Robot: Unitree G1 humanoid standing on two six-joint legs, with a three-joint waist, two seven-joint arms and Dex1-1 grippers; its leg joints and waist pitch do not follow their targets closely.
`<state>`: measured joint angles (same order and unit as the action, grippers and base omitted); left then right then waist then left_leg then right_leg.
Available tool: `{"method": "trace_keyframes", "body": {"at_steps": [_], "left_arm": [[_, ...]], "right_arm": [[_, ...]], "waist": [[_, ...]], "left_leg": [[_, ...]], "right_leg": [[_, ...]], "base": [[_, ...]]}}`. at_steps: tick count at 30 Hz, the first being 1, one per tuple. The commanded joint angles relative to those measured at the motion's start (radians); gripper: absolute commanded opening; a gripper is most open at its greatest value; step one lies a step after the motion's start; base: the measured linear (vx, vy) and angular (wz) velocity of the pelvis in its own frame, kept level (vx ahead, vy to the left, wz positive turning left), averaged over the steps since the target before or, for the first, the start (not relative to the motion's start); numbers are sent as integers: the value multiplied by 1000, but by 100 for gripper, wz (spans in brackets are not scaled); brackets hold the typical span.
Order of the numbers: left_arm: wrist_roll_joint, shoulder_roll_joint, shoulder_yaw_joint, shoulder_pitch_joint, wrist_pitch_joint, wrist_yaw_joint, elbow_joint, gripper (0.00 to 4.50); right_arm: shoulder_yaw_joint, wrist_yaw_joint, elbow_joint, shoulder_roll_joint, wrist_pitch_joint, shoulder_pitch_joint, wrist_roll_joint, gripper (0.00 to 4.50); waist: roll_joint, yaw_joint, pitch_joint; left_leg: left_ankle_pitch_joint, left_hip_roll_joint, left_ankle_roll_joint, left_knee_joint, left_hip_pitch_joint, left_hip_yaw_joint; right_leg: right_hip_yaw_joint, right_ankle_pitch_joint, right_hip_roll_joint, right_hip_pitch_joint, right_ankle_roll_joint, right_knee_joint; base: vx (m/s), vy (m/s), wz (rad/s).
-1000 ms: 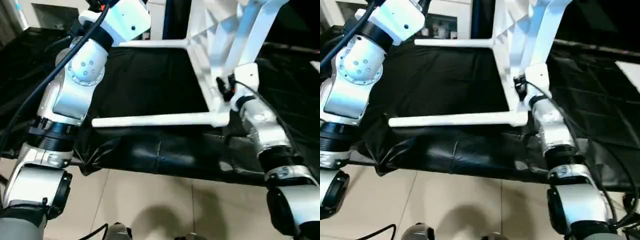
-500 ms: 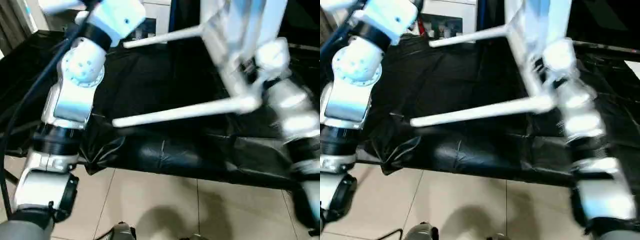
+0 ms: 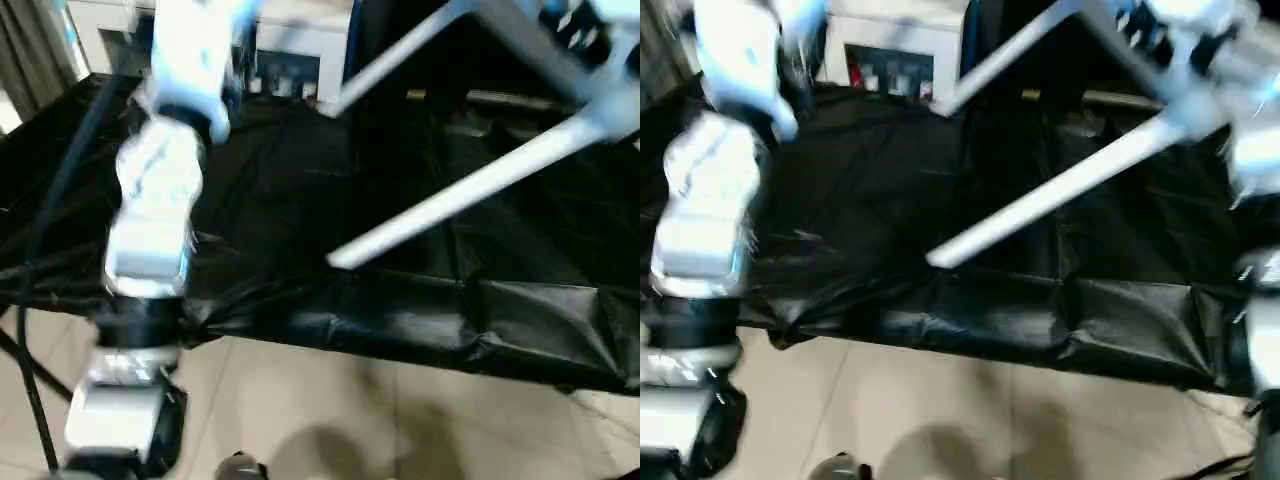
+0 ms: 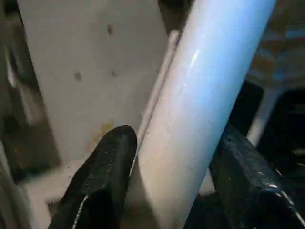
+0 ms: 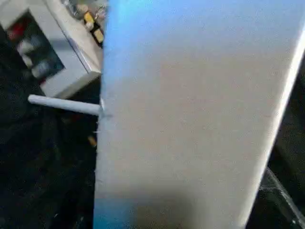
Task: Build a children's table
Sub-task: Flip table
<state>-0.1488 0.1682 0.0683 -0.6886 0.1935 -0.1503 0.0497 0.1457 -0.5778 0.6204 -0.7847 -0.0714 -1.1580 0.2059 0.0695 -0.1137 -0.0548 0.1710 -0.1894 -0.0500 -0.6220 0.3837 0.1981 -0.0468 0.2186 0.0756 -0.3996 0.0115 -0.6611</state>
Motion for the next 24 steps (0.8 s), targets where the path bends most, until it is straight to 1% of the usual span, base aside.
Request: {"method": "trace_keyframes", "body": {"at_steps": [1, 2, 3, 4, 5, 6, 7, 8, 9, 10, 11, 12, 13, 14, 15, 16, 17, 18, 19, 20, 22, 23, 24], "left_arm": [[22, -30, -21, 73, 108, -9, 135, 240], [23, -37, -21, 82, 114, -4, 134, 234], [19, -41, -23, 91, 117, 4, 134, 227], [16, -44, -25, 98, 118, 10, 134, 216], [14, -45, -26, 102, 120, 13, 133, 208], [13, -49, -26, 107, 124, 20, 129, 199], [13, -50, -26, 108, 125, 22, 128, 193], [13, -52, -25, 111, 126, 28, 127, 184], [13, -54, -23, 115, 125, 34, 125, 172], [13, -54, -23, 116, 125, 35, 125, 162], [9, -52, -23, 118, 124, 41, 121, 155], [8, -50, -23, 119, 126, 41, 119, 148], [8, -50, -23, 119, 126, 41, 119, 148], [9, -46, -22, 120, 129, 44, 117, 139], [9, -43, -21, 120, 130, 47, 118, 136], [8, -39, -19, 121, 131, 49, 118, 135], [7, -36, -16, 121, 130, 51, 120, 135], [7, -33, -15, 122, 129, 54, 122, 134], [6, -32, -14, 123, 128, 55, 124, 134], [5, -27, -14, 128, 127, 57, 124, 134], [7, -24, -16, 133, 125, 59, 125, 133], [7, -23, -16, 133, 125, 59, 125, 133], [7, -21, -17, 139, 124, 60, 125, 133]], "right_arm": [[74, -118, 45, -8, 38, -16, 47, 205], [80, -126, 61, -7, 46, -31, 52, 205], [88, -136, 81, -3, 56, -49, 58, 205], [96, -144, 100, -1, 68, -64, 66, 205], [102, -151, 114, 1, 75, -76, 73, 205], [108, -158, 139, 6, 88, -95, 80, 237], [109, -160, 146, 8, 91, -100, 81, 256], [118, -166, 175, 16, 112, -122, 89, 269], [132, -171, 217, 27, 144, -153, 104, 272], [133, -171, 221, 28, 148, -156, 105, 281], [132, -159, 250, 41, 168, -175, 110, 294], [130, -156, 260, 46, 177, -181, 109, 305], [130, -156, 260, 46, 177, -181, 109, 305], [124, -149, 277, 55, 194, -189, 107, 318], [121, -142, 286, 61, 207, -192, 105, 326], [117, -140, 289, 67, 216, -191, 98, 336], [110, -143, 287, 74, 222, -188, 86, 345], [104, -152, 292, 82, 236, -187, 74, 357], [102, -159, 292, 86, 245, -184, 67, 357], [102, -176, 291, 91, 265, -179, 57, 367], [106, -189, 294, 95, 302, -172, 51, 389], [107, -191, 295, 95, 305, -170, 52, 389], [110, -205, 291, 99, 322, -159, 50, 398]], "waist": [[29, 33, 40], [37, 38, 39], [23, 53, 47], [26, 61, 48], [24, 68, 50], [22, 78, 61], [32, 88, 69], [35, 88, 74], [36, 93, 73], [48, 97, 68], [49, 94, 53], [53, 94, 57], [53, 93, 58], [57, 92, 58], [58, 91, 57], [60, 90, 57], [61, 90, 57], [63, 90, 58], [65, 90, 60], [69, 88, 63], [70, 85, 63], [70, 84, 63], [73, 83, 64]], "left_leg": [[470, -30, -29, 53, -45, -27], [482, -30, -30, 52, -43, -28], [523, -36, -57, 63, -39, -44], [534, -40, -64, 70, -35, -48], [542, -42, -72, 77, -28, -56], [531, -49, -89, 91, -16, -69], [455, -54, -93, 99, 4, -76], [420, -55, -91, 96, -1, -72], [415, -54, -77, 89, -10, -63], [427, -54, -69, 86, -7, -58], [523, -50, -74, 80, -16, -52], [530, -49, -77, 77, -18, -54], [525, -50, -85, 78, -14, -57], [516, -51, -87, 78, -13, -57], [506, -52, -89, 79, -12, -56], [489, -52, -88, 78, -10, -55], [484, -51, -87, 79, -9, -54], [466, -51, -83, 78, -6, -52], [450, -51, -80, 77, -4, -53], [398, -50, -69, 75, 2, -50], [369, -50, -57, 71, 1, -46], [362, -50, -53, 70, 0, -44], [342, -50, -46, 68, 2, -42]], "right_leg": [[21, 635, 53, -23, -34, 148], [19, 653, 54, -25, -25, 150], [10, 629, 59, -15, -22, 148], [6, 589, 56, -8, -28, 147], [1, 544, 56, 1, -37, 143], [-2, 409, 59, 21, -64, 129], [-2, 247, 61, 35, -100, 107], [-1, 183, 60, 34, -117, 107], [0, 142, 59, 19, -154, 108], [1, 164, 60, 16, -159, 113], [6, 319, 63, -6, -137, 130], [6, 340, 66, -4, -130, 131], [7, 342, 67, -2, -124, 130], [6, 331, 67, -1, -123, 130], [7, 311, 66, -3, -124, 127], [8, 284, 65, 0, -128, 123], [9, 276, 65, 0, -130, 122], [10, 259, 66, 3, -133, 119], [11, 248, 66, 6, -136, 117], [12, 216, 66, 12, -142, 111], [16, 193, 67, 10, -152, 109], [17, 187, 66, 9, -156, 109], [17, 175, 65, 10, -162, 107]], "base": [[0, 0, 0], [0, 0, 0], [0, 0, 0], [0, 0, 0], [0, 0, 0], [0, 70, -18], [-11, 77, -20], [-11, 77, -20], [-40, 56, -10], [0, 0, 0], [0, 0, 0], [0, 0, 0], [0, 0, 0], [0, 0, 0], [0, 0, 0], [0, 0, 0], [0, 0, 0], [0, 0, 0], [0, 0, 0], [0, 0, 0], [0, 0, 0], [0, 0, 0], [0, 0, 0]]}}
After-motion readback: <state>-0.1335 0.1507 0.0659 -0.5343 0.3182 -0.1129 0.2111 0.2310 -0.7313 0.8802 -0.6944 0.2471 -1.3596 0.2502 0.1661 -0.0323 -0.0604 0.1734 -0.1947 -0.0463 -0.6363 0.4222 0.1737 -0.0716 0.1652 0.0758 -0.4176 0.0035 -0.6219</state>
